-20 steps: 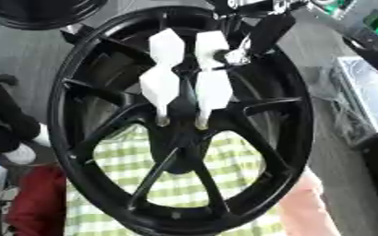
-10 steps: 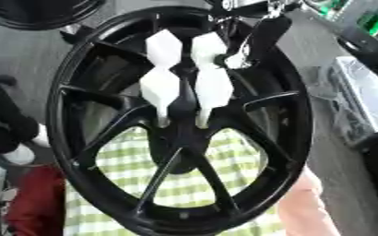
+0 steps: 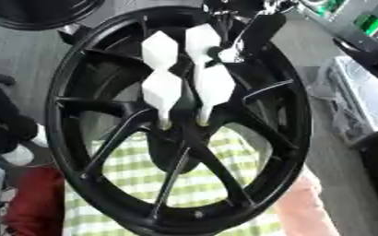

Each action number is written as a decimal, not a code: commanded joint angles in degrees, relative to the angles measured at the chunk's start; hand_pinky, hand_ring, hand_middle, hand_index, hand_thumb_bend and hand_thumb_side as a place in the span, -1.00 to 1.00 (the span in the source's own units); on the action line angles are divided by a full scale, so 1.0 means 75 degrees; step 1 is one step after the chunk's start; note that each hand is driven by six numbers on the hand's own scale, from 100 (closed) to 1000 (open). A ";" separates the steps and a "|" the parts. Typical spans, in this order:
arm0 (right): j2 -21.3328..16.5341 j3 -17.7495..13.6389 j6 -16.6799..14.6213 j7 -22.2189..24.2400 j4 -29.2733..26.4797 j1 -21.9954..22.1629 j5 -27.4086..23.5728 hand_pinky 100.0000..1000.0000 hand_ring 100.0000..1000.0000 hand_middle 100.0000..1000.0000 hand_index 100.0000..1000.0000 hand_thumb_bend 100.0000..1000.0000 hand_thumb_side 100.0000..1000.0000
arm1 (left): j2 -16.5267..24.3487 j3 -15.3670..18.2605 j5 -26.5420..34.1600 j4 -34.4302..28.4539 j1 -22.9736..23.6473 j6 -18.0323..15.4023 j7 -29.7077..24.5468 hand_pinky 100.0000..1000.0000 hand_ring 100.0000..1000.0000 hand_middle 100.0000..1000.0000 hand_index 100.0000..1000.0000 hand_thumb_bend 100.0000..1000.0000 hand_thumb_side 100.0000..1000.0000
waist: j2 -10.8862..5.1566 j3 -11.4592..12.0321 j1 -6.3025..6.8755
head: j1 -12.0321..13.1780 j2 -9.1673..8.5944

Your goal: Pull the pin out of the wheel hub.

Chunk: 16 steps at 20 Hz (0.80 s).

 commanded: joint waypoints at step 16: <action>-0.2253 -0.1404 -0.0211 -0.0779 -0.1839 0.0791 -0.1063 0.35 0.13 -0.38 -0.39 -1.00 -0.72 | 0.0254 0.0039 -0.0018 -0.0098 -0.0041 0.0006 -0.0033 0.34 0.63 0.44 0.37 -0.69 0.13 | -0.0177 -0.0027 -0.0076 | -0.0101 0.0000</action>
